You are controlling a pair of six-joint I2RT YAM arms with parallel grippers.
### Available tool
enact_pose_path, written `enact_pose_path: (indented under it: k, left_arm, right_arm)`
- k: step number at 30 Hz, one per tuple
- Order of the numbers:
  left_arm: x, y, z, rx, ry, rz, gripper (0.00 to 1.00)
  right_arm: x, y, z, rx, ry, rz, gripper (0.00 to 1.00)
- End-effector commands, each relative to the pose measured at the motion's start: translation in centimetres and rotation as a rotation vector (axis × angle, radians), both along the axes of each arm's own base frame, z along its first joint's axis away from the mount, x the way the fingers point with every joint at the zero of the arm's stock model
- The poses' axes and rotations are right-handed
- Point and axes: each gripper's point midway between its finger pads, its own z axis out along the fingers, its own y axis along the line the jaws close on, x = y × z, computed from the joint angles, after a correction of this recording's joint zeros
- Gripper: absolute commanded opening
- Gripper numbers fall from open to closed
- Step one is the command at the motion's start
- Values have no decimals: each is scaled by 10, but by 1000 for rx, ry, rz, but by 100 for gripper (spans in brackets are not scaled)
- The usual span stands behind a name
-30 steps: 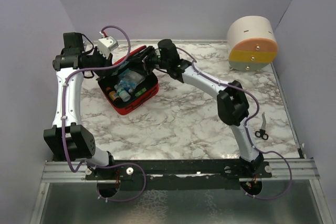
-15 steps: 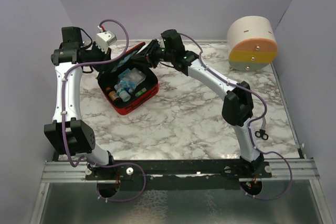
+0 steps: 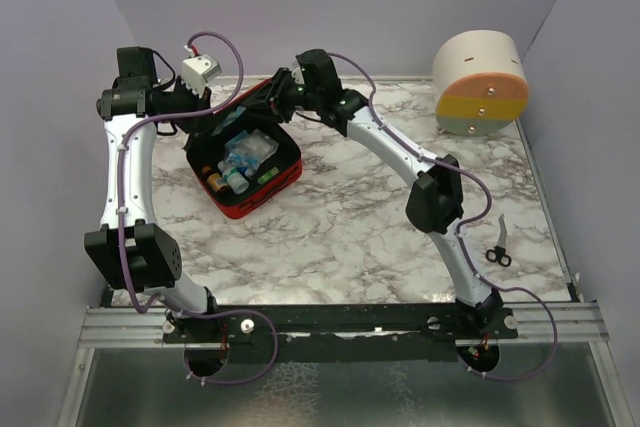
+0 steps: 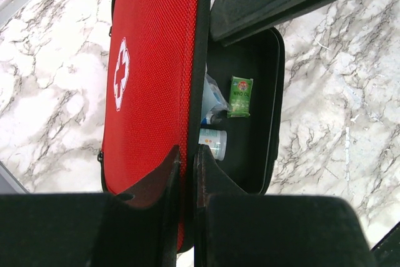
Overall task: Organize the medicine kit
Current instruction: Place the medical item at the medicine box.
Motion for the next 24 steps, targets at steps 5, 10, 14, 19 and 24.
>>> enact_pose_path:
  k: [5, 10, 14, 19, 24]
  left_arm:
    - [4, -14, 11, -75, -15, -48, 0]
    - [4, -17, 8, -88, -5, -57, 0]
    - [-3, -23, 3, -101, 14, -76, 0]
    - [-13, -30, -3, -107, 33, -103, 0]
    - [-22, -36, -8, -110, 51, -128, 0]
  right_arm:
    - [-10, 8, -13, -36, 6, 39, 35]
    - [-11, 13, -13, -20, 7, 46, 35]
    - [-10, 19, -11, -1, 7, 52, 35]
    - [-12, 23, -14, 8, 15, 60, 35]
    - [-12, 24, -16, 12, 23, 56, 21]
